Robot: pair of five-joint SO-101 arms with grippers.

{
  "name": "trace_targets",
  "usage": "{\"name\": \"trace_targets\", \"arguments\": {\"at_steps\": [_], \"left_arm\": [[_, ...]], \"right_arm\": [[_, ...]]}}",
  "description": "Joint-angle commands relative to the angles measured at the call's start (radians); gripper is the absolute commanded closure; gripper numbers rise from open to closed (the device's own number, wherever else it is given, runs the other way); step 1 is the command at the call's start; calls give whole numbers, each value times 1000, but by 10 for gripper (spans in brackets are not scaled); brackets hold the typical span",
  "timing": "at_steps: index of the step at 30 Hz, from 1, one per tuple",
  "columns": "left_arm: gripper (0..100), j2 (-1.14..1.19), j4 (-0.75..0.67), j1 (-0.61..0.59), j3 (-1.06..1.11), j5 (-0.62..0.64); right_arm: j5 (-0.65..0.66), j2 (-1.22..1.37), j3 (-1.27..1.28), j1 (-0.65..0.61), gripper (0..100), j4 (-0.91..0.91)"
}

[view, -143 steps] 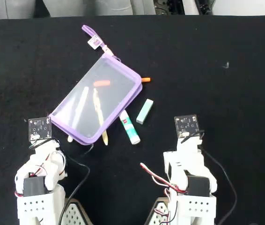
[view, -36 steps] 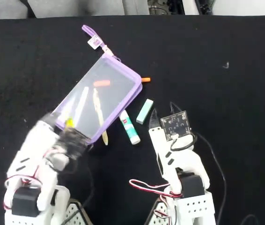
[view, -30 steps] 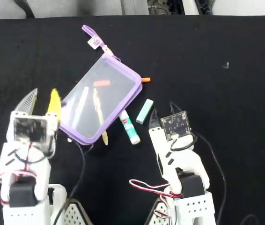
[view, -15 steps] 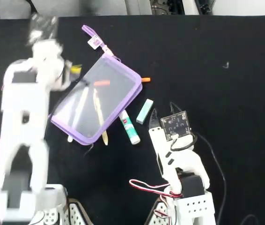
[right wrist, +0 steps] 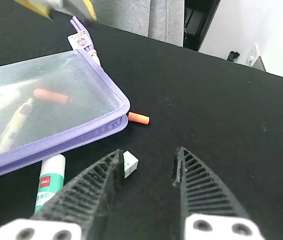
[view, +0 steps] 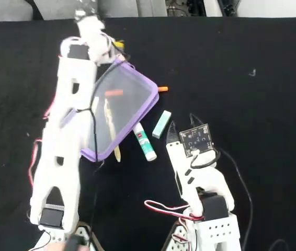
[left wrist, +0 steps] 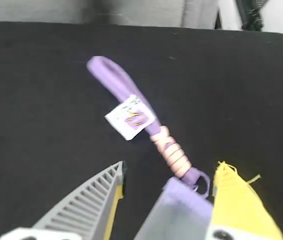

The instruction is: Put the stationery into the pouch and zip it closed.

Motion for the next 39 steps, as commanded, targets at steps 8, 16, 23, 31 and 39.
{"name": "trace_targets", "arguments": {"at_steps": [8,16,23,31,39], "left_arm": [[712,227,-135,36,-150,5],[716,227,120,45,-140,5],[817,226,384,45,-275,-43],[949,170,499,48,-275,-178],[971,-114,419,22,-275,-173]], "right_arm": [[-5,-85,-5,-8,822,-28],[-5,-85,-5,-8,822,-29],[-3,-85,-5,-8,822,-40],[-3,-85,-5,-8,822,-40],[-3,-85,-5,-8,822,-40]]}}
